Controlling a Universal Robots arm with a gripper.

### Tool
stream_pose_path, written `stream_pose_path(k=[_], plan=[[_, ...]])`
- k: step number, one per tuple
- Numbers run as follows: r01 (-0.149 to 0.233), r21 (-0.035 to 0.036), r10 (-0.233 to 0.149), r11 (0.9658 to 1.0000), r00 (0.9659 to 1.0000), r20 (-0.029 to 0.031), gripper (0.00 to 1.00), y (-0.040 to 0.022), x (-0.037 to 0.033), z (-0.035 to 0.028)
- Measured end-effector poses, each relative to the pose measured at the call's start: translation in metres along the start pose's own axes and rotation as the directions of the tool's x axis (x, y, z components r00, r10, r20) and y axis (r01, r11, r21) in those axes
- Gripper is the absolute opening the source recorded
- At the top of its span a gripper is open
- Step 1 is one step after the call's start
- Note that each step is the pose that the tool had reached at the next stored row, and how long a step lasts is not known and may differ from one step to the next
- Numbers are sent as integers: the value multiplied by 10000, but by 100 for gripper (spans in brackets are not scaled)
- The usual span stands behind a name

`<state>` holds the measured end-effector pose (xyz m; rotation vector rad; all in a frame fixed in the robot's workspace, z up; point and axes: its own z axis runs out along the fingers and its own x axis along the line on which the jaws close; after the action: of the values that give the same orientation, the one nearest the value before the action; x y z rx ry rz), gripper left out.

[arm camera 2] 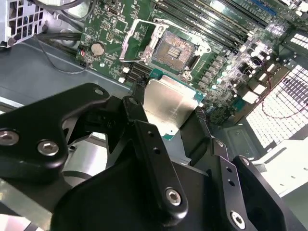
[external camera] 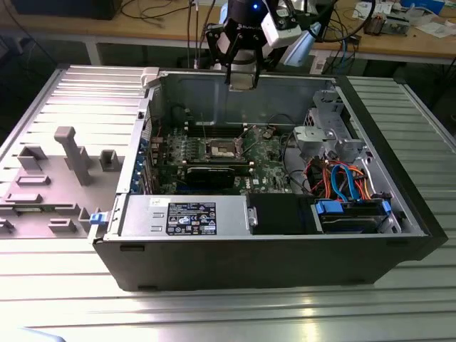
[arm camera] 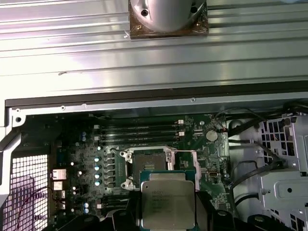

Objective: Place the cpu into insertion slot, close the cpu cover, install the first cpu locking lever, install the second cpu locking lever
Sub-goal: 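Place the cpu into insertion slot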

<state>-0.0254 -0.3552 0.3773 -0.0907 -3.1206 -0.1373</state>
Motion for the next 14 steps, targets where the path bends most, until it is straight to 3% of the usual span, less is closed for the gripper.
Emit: stream_pose_path(k=[1,3,5,14], plan=[[-97,1,97,10000,10000,8,54,-2,0,1],[-711,-13,711,9975,9975,61,54,-3,-1,9],[-909,-19,909,9959,9958,78,54,-3,-1,12],[-912,-20,912,9958,9958,78,54,-3,-1,12]])
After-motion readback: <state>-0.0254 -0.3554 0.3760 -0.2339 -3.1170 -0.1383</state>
